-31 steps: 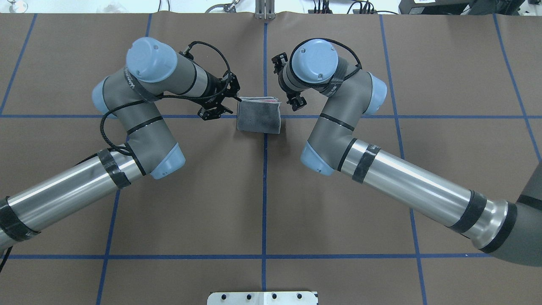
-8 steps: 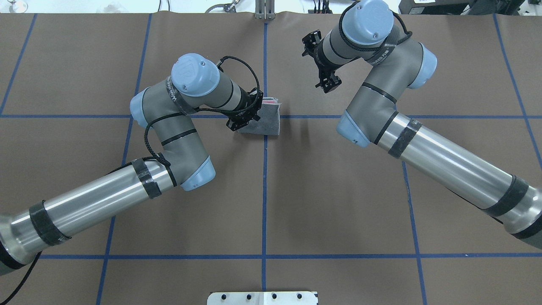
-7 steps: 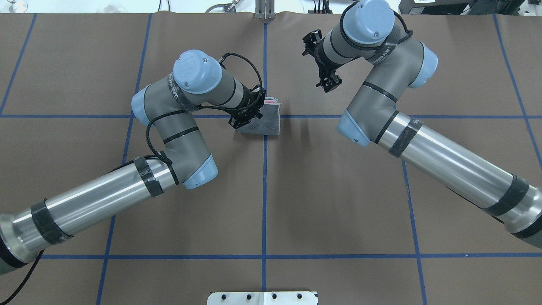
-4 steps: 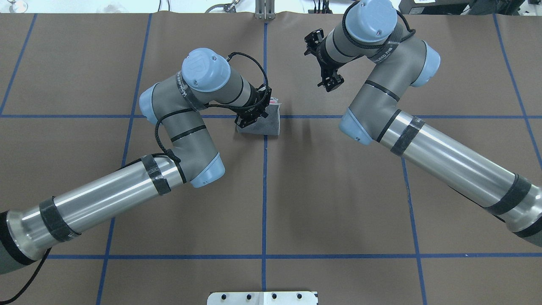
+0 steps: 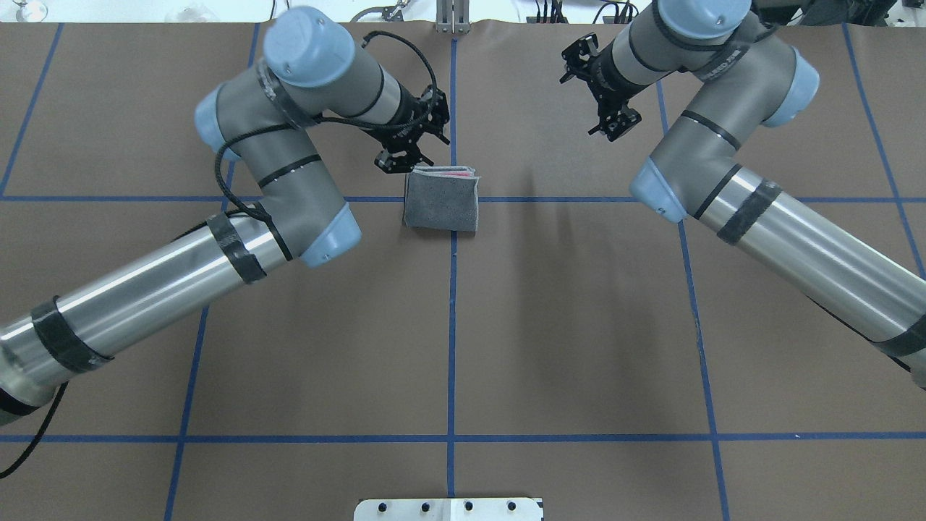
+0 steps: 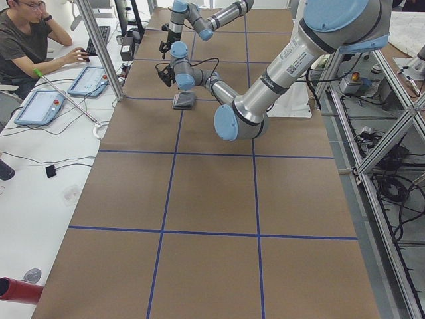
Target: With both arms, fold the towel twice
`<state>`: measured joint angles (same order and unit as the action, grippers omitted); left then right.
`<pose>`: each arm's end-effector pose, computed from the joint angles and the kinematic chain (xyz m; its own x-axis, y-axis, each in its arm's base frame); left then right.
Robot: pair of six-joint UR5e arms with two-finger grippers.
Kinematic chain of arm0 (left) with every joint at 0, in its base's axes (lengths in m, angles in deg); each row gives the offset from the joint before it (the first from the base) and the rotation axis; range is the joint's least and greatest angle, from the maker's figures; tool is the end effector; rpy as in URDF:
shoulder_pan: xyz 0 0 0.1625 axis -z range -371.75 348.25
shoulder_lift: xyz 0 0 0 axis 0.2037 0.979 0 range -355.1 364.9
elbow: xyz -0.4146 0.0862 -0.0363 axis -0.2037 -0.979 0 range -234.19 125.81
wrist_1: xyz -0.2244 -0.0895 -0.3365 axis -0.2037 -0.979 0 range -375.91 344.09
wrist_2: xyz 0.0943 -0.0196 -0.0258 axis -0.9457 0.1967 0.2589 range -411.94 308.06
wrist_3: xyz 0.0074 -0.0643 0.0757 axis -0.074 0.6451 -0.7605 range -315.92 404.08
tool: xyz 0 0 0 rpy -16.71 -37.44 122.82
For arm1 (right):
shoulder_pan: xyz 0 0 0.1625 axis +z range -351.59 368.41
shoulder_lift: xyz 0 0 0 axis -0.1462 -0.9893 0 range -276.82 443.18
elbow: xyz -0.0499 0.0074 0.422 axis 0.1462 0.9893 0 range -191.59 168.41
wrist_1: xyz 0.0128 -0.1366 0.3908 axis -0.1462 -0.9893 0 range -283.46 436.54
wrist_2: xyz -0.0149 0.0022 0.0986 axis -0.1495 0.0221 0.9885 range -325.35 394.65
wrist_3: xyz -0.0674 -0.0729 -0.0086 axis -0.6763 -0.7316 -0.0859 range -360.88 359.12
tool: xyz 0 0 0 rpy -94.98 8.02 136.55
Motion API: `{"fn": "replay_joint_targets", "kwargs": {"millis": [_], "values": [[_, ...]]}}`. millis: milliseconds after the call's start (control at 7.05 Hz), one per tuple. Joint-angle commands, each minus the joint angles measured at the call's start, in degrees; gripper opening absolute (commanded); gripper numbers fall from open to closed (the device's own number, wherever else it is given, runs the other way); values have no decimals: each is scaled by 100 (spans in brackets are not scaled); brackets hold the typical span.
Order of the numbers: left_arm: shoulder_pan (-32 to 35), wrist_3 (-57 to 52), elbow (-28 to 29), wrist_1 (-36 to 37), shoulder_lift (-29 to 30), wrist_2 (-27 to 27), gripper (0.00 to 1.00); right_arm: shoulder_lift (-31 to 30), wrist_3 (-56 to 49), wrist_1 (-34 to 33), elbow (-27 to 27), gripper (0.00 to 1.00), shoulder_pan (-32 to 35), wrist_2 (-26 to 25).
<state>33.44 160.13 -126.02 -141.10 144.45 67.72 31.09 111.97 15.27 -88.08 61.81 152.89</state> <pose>0.4881 -0.6108 0.1769 0.1215 -0.6639 -0.7379 0.3894 0.7157 -0.5797 -0.3770 -0.6521 0.3088 0.1426 0.7659 0.6270 -0.5827 0.5770 -0.5723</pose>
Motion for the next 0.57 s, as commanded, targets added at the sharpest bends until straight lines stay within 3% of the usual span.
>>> {"fn": "replay_joint_targets", "kwargs": {"millis": [0, 142, 426], "values": [[594, -1313, -828, 56, -959, 600, 99, -572, -1294, -296, -635, 100, 423, 471], [901, -2314, -1276, 56, -1635, 811, 99, -879, -2162, -550, -1065, 100, 547, 489], [1630, -4335, -1596, 56, -2718, 1129, 99, -1652, -4417, -1077, -1630, 100, 889, 490]]}}
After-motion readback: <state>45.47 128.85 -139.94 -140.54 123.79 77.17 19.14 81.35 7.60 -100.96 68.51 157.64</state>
